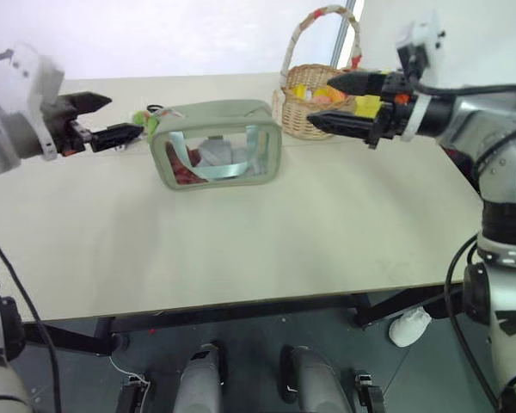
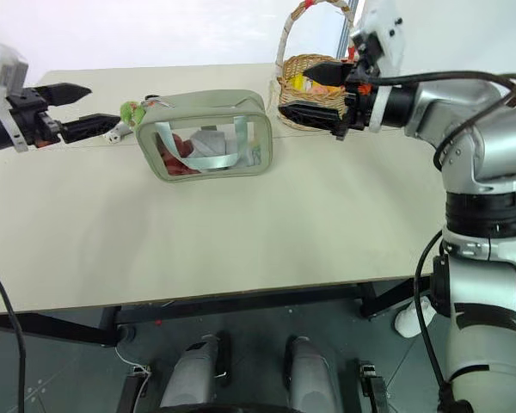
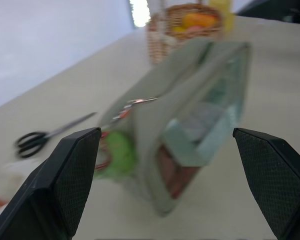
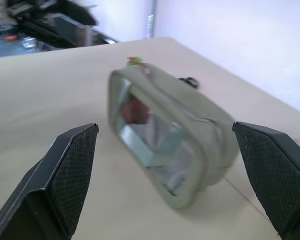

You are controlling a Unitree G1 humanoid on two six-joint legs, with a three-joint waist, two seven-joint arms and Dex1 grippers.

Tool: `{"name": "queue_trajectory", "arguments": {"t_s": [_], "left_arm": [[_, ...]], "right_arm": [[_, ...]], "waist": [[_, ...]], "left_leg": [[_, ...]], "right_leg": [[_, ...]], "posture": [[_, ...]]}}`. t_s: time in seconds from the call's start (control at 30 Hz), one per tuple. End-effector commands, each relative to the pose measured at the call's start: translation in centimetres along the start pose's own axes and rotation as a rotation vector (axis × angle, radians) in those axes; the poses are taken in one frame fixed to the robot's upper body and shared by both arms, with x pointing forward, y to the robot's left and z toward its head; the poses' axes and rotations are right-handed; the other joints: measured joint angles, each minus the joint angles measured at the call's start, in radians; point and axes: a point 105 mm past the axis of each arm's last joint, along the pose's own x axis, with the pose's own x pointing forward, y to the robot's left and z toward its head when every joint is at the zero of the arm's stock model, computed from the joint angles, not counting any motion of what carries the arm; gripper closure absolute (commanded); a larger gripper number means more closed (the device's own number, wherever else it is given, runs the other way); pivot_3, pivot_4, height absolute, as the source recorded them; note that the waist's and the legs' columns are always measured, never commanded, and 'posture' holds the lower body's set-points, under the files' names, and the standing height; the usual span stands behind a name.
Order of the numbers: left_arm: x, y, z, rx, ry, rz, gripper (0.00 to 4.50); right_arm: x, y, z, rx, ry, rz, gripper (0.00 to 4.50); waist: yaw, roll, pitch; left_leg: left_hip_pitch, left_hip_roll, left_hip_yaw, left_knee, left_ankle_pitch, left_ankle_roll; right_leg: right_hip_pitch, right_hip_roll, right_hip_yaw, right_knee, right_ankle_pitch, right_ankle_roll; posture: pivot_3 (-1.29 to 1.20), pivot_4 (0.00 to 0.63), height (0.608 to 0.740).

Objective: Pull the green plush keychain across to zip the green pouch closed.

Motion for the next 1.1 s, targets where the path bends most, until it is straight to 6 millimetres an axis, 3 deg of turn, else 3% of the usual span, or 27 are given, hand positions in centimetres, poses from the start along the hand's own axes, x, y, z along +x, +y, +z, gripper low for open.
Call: {"name": "queue_trajectory", "arguments": {"t_s": [0.03,0.4,0.5,0.63,0.87,1.1], "left_arm": [[-0.6,0.2,1.3,0.054,-0.016,0.005,0.00],[-1.5,0.7,1.3,0.030,-0.037,0.067,0.00],[-1.8,0.3,0.7,0.003,-0.017,0.056,0.00],[-2.2,-0.3,0.0,-0.018,-0.007,0.040,0.00],[-1.0,-1.4,-0.6,-0.030,-0.028,0.028,0.00],[-0.6,-2.9,-1.0,-0.045,-0.037,0.018,0.00]], "right_arm": [[0.2,-0.5,1.2,-0.077,-0.012,-0.004,0.03],[1.7,-1.8,0.1,-0.173,0.024,-0.042,0.03],[3.5,-2.5,-1.0,-0.278,0.090,-0.073,0.03],[6.6,-2.0,-1.4,-0.322,0.093,0.011,0.03],[11.1,-2.6,-3.2,-0.369,0.160,0.029,0.03],[12.2,-2.5,-6.5,-0.417,0.286,0.041,0.03]], "waist": [[-0.001,0.000,0.000],[0.000,0.000,0.000],[-0.003,0.000,0.000],[-0.006,0.001,0.001],[-0.003,0.001,0.001],[-0.003,0.000,0.000]], "left_leg": [[0.000,0.000,0.000,0.000,0.000,0.000],[-0.003,0.000,0.000,0.004,0.001,0.000],[-0.002,0.000,0.000,0.005,0.000,0.000],[-0.001,0.001,0.000,0.004,0.000,0.000],[-0.002,0.003,0.001,0.006,0.001,0.000],[-0.001,0.003,0.001,0.007,0.001,-0.001]], "right_leg": [[0.000,0.000,0.000,0.000,0.000,0.000],[-0.003,0.001,0.001,0.006,-0.001,0.002],[-0.002,0.001,0.001,0.006,0.000,0.002],[-0.002,0.002,0.001,0.006,0.000,0.001],[-0.002,0.004,0.000,0.009,0.000,0.002],[-0.001,0.004,0.000,0.009,0.000,0.002]], "posture": [[0.00,0.150,0.740],[0.00,0.150,0.740],[0.00,0.150,0.740],[0.00,0.150,0.740],[0.00,0.150,0.740],[0.00,0.150,0.740]]}}
